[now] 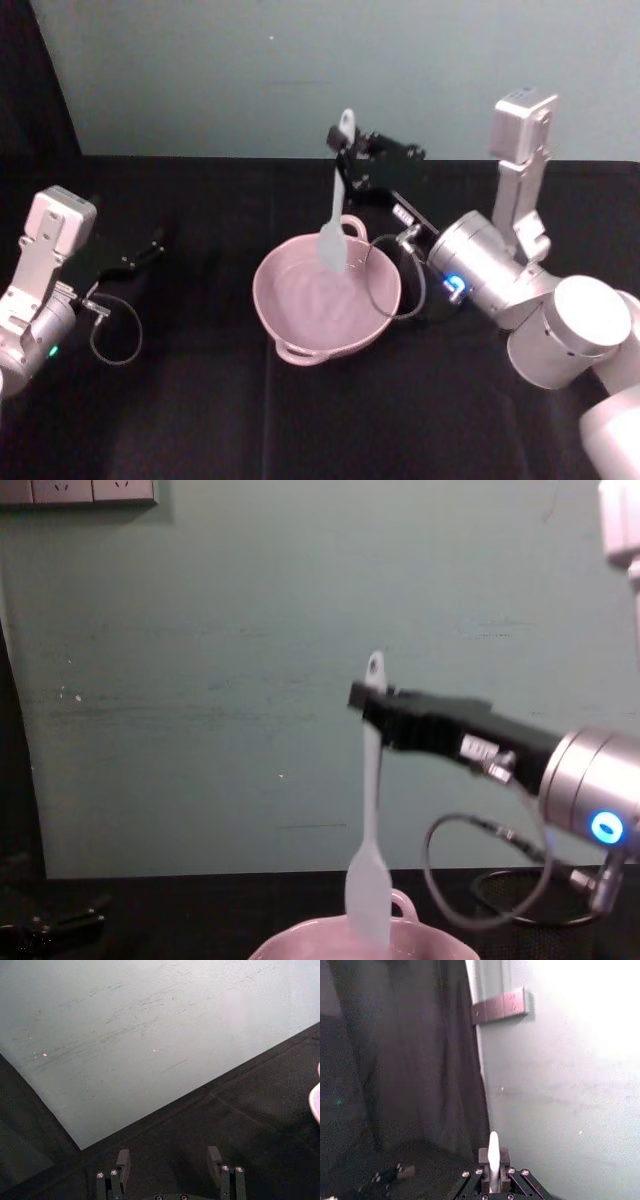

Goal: Use the one hand to pick up the spoon and stir the clear water in the bowl.

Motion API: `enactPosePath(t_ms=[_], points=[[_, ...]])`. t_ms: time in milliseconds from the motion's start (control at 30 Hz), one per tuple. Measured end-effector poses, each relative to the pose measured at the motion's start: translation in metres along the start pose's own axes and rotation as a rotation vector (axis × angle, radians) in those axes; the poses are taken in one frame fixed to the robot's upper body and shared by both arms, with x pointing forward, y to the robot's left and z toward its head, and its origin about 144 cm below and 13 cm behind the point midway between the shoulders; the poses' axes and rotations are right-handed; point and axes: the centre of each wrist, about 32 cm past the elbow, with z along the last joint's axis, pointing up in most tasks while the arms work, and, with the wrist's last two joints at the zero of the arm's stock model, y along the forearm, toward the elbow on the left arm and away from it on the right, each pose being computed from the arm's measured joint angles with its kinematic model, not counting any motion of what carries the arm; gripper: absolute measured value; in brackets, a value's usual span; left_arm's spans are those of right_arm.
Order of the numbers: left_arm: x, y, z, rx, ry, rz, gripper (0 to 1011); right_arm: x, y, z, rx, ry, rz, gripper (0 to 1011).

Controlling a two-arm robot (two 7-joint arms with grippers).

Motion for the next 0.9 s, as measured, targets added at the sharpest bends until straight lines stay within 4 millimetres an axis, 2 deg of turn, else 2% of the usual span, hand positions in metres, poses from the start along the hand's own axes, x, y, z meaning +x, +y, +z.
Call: enactPosePath(t_ms=[233,433,733,900], points=[[0.000,0.000,0.000,0.000,0.000,0.000,1011,0.005,-0.006,0.025,0.056,-0.001,-0.022,114],[0.000,0.000,0.000,0.000,0.000,0.000,1011,0.012,-0.013,0.039,0.072,0.008,-0.057,114],[0.000,0.000,0.000,0.000,0.000,0.000,1011,0.029,-0.027,0.049,0.108,0.016,-0.130,114],[0.000,0.000,0.000,0.000,0.000,0.000,1011,0.038,-0.032,0.048,0.110,0.020,-0.174,114]])
